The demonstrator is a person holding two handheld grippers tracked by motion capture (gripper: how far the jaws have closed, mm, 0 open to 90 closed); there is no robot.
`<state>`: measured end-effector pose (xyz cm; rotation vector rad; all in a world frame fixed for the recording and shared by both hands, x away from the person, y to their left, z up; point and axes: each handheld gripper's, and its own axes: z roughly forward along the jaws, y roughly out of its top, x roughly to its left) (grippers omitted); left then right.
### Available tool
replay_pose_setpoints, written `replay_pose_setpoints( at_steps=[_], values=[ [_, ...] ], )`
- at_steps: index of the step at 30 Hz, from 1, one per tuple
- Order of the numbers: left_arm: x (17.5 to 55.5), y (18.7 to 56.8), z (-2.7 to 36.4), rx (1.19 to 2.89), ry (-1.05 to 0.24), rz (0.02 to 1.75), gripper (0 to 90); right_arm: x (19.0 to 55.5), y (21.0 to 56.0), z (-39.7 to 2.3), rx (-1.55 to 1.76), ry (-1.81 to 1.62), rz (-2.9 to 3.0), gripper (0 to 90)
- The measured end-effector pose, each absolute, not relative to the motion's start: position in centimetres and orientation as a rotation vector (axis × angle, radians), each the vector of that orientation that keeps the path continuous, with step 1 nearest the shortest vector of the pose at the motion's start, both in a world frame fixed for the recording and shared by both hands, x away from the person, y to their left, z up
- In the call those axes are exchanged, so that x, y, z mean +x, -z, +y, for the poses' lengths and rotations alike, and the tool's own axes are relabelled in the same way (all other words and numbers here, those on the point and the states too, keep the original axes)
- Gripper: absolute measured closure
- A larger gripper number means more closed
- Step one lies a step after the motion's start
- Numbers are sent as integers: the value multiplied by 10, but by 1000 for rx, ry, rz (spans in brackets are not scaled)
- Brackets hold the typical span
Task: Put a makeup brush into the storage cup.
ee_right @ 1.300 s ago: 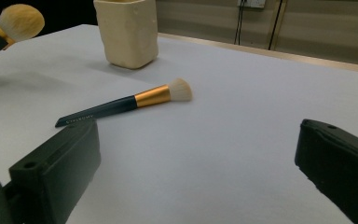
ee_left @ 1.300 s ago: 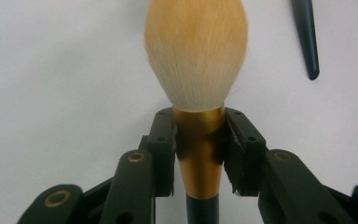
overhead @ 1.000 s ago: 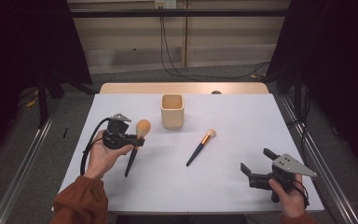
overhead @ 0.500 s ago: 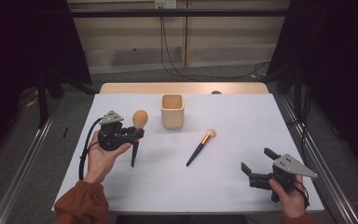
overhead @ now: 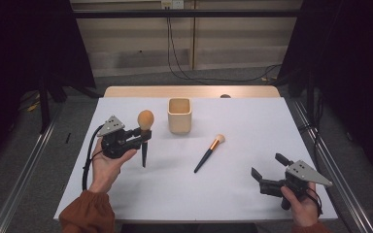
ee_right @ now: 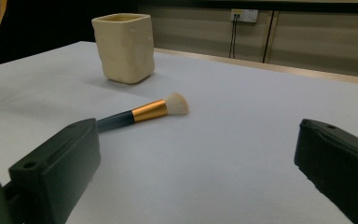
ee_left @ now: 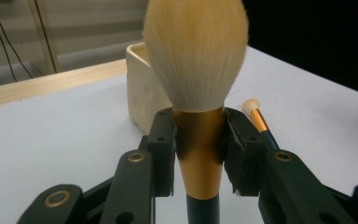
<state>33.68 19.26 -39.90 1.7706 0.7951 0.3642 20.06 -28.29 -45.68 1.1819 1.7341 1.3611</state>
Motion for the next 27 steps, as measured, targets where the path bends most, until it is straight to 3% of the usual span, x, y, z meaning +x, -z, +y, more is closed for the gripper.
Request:
replay_pose_setpoints(
  at_steps=[17, 27],
  values=[
    [338, 381, 177, 1688, -410, 754, 666, 200, 458, -283, 1189, -1389, 1709, 0],
    [346, 367, 153, 1666, -367, 707, 666, 200, 458, -284, 1189, -1408, 1710, 0]
  ],
)
